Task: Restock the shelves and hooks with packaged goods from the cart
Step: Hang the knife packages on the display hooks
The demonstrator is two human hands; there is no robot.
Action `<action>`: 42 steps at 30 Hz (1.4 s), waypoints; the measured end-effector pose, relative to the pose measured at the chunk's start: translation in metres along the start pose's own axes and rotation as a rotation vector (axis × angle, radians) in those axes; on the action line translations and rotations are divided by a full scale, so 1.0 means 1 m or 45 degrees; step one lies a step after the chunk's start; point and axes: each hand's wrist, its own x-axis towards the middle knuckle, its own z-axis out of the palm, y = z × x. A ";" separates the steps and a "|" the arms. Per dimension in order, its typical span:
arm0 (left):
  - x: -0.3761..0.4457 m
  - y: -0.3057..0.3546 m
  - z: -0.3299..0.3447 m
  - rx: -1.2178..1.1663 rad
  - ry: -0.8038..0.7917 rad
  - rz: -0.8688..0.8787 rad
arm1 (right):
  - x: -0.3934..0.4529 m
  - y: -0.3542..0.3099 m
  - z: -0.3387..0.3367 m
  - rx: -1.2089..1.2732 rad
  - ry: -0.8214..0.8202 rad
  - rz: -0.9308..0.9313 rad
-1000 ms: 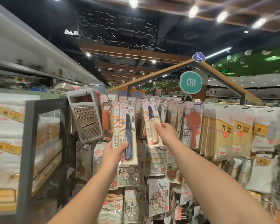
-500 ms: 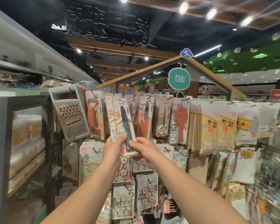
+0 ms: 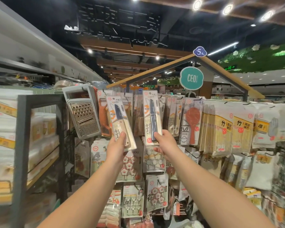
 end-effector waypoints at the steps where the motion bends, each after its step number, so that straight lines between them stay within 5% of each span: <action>1: 0.000 0.001 -0.002 -0.001 0.001 0.002 | 0.001 -0.002 -0.001 -0.042 0.001 -0.003; 13: 0.007 0.020 -0.012 0.188 0.019 0.092 | 0.019 -0.030 0.002 -0.199 -0.003 0.073; 19: 0.006 0.018 -0.016 0.244 -0.024 0.174 | 0.013 -0.015 0.006 -0.530 0.065 -0.102; 27: -0.010 0.007 0.008 0.347 0.020 0.271 | -0.025 0.009 0.041 -0.026 -0.450 -0.048; 33: -0.005 -0.003 0.017 0.490 -0.067 0.274 | -0.024 0.028 0.039 0.326 -0.378 0.033; 42: 0.003 0.009 0.033 0.305 -0.147 0.185 | 0.001 0.026 0.009 0.292 -0.029 0.029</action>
